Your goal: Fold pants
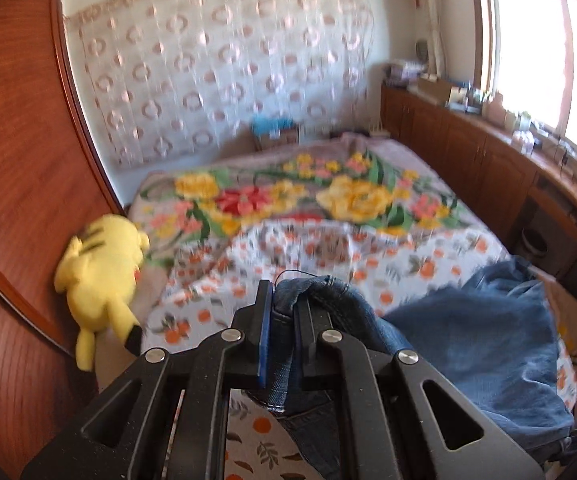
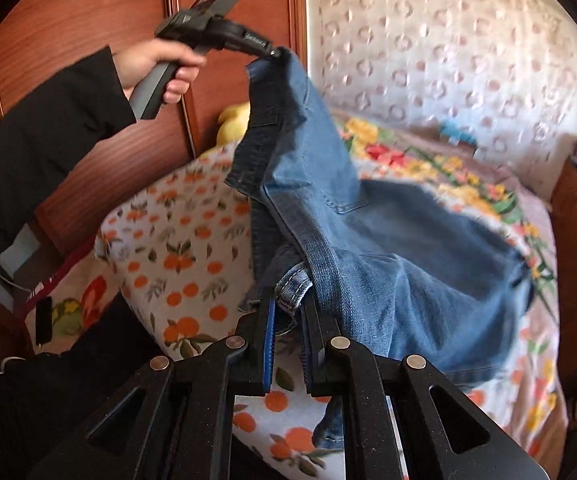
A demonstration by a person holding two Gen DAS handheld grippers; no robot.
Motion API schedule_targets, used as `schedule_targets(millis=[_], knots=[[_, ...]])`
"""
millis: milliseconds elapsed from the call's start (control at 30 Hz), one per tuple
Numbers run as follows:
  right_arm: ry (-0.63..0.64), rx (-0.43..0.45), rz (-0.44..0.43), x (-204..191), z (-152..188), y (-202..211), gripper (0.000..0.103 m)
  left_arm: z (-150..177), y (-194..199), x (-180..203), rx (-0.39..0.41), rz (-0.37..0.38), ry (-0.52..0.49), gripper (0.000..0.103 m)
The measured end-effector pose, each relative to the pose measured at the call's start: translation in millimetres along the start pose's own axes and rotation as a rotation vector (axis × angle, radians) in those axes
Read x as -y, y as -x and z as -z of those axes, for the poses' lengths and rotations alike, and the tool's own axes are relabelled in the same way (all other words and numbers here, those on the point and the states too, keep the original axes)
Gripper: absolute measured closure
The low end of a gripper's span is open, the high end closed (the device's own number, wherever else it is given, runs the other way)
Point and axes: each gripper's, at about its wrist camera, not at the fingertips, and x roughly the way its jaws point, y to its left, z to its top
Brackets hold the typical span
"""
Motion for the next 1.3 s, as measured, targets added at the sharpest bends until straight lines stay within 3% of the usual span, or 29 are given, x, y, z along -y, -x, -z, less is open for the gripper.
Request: schedule_targets(millis=[133, 233, 433, 500, 733, 1033, 1100, 1133, 1300], knots=[[-0.035, -0.028, -0.030, 4.6, 12.9, -20.8, 0.092, 25.9, -16.6, 0.4, -0.032, 0.006, 0.012, 0.093], [-0.056, -0.042, -0.035, 11.4, 11.9, -25.7, 0.087, 43.7, -20.4, -8.6, -0.065, 0.035, 0.040, 0.086], [-0.076, -0.036, -0.013, 9.0, 10.3, -7.0, 0.075, 72.9, -15.4, -19.1, -0.085, 0.072, 0.047, 0.056], [-0.085, -0.035, 0.010, 4.4, 8.2, 0.9, 0.068, 82.3, -9.6, -21.5, -0.083, 0.088, 0.050, 0.055], [-0.095, -0.012, 0.067, 0.1, 18.3, 19.3, 0.067, 122.0, 13.1, -21.2, -0.070, 0.137, 0.054, 0.055], [-0.104, -0.075, 0.084, 5.0, 24.7, -14.1, 0.067, 154.4, 27.5, -3.4, -0.058, 0.211, 0.057, 0.055], [-0.083, -0.089, 0.107, 7.6, 19.5, -20.1, 0.073, 156.8, 28.0, 0.0, -0.052, 0.227, 0.057, 0.055], [-0.068, -0.086, 0.111, 9.8, 12.7, -20.9, 0.090, 157.3, 28.3, 1.1, -0.048, 0.232, 0.058, 0.055], [0.018, -0.026, 0.170, 39.1, -36.3, -7.6, 0.099, 151.6, 27.1, 8.0, -0.015, 0.257, 0.050, 0.055]])
